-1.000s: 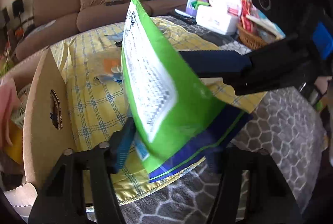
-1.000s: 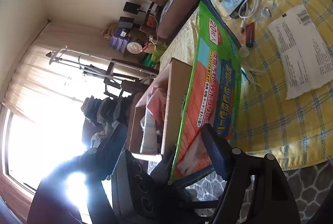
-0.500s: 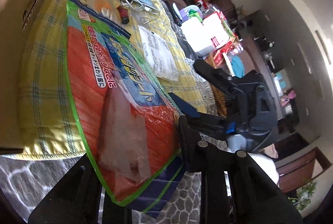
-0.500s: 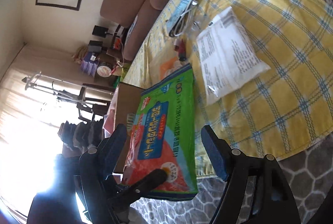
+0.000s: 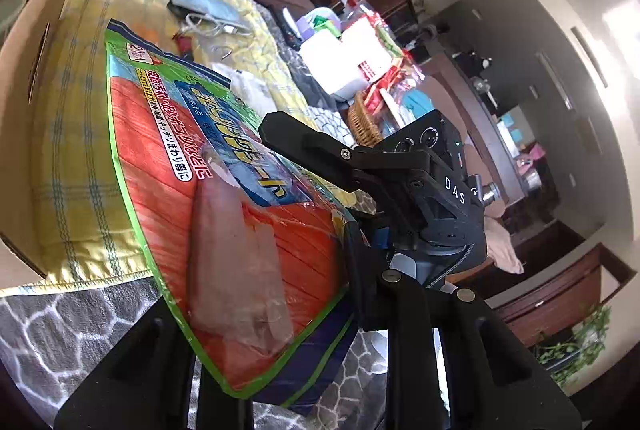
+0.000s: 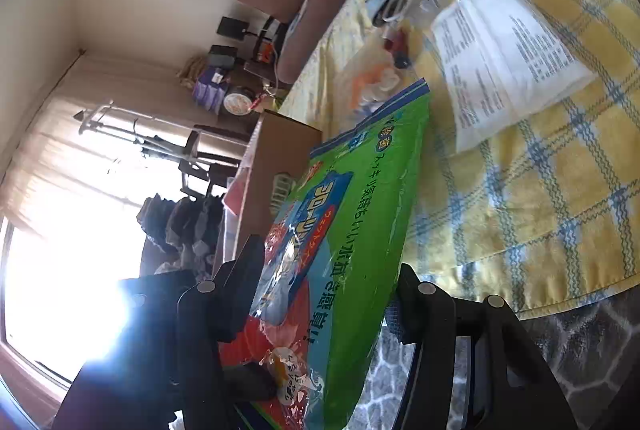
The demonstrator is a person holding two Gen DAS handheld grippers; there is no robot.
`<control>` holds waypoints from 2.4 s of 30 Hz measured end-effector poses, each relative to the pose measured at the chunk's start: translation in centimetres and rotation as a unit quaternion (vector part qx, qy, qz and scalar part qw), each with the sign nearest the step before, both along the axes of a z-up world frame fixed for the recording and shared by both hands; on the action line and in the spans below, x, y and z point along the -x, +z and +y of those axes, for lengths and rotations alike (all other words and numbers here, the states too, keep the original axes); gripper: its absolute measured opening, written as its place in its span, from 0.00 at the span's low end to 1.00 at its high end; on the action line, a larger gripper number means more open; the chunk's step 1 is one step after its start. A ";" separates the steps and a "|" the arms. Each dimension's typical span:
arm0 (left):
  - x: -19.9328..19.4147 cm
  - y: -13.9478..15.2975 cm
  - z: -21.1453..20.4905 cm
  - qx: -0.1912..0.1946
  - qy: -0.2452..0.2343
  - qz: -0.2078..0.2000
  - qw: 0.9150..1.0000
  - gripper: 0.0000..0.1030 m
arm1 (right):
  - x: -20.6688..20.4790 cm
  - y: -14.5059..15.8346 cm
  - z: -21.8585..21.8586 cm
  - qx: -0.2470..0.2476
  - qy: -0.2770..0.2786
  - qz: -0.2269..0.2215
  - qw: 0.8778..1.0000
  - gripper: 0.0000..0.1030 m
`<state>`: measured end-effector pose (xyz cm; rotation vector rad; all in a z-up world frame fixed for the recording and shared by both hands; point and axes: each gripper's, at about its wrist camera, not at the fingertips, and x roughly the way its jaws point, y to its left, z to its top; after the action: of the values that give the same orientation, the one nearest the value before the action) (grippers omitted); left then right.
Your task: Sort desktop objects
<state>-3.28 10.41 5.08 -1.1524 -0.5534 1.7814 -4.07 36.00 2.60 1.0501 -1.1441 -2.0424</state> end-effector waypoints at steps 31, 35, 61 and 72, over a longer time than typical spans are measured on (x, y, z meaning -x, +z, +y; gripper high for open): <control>5.3 3.9 -22.0 0.135 0.046 -0.029 0.989 0.61 | 6.5 6.6 -21.9 -0.300 0.072 0.076 0.948 0.48; 6.3 6.0 -23.4 0.140 0.085 -0.005 0.986 0.66 | 6.8 7.9 -21.6 -0.298 0.065 0.082 0.949 0.48; 4.8 6.6 -19.6 0.307 0.132 0.124 0.934 0.91 | 6.8 7.4 -22.8 -0.368 0.077 0.066 0.924 0.70; 1.6 8.6 -19.1 0.302 0.150 0.129 0.933 0.98 | 1.5 8.2 -20.8 -0.395 0.052 0.073 0.914 0.98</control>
<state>-4.86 -8.73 13.68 -1.2470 -0.0064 2.4258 -5.58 15.21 10.81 1.2391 -0.1361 -2.4954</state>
